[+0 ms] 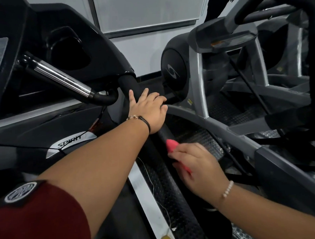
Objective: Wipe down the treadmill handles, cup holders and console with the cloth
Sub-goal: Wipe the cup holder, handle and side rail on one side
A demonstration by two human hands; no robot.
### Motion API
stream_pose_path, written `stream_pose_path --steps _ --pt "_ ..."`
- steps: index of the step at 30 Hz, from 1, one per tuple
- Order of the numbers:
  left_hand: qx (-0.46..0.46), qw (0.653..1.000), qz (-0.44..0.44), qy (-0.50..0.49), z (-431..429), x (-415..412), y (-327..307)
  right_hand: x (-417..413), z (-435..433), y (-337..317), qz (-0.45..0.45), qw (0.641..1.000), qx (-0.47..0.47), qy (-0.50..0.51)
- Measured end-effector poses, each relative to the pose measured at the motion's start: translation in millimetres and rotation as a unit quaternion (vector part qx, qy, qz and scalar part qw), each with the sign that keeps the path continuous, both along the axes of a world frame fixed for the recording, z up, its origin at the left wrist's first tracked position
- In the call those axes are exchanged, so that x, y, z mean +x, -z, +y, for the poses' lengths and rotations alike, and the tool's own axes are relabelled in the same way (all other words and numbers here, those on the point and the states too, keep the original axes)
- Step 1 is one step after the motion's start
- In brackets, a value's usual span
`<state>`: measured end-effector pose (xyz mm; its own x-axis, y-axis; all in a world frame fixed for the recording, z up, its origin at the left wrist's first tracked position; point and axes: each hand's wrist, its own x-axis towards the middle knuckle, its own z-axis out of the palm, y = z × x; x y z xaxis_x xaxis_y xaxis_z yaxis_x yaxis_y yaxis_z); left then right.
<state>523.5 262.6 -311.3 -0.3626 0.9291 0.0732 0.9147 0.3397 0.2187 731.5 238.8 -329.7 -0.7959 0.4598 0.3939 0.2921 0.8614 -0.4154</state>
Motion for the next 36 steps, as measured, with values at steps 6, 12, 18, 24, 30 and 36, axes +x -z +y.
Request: stream_pose_path --steps 6,12,18,24,30,36 --pt "-0.019 1.000 0.006 0.015 0 -3 -1 -22 22 -2 -0.065 0.952 -0.226 0.198" --pt "-0.041 0.999 -0.003 0.031 1 -5 -2 16 -16 2 -0.051 0.998 0.017 -0.029" --pt "-0.040 0.999 -0.003 0.032 1 -5 -2 -2 12 3 -0.097 0.974 -0.143 0.144" --pt "-0.053 0.998 -0.010 0.041 2 -7 -2 9 -33 -2 -0.053 0.994 0.073 -0.059" --pt "-0.050 0.998 -0.020 0.043 1 -6 -2 -13 -11 -8 -0.057 0.979 -0.176 0.087" --pt "-0.051 0.997 -0.027 0.042 1 -6 -2 -15 -53 13 -0.243 0.940 0.219 -0.094"
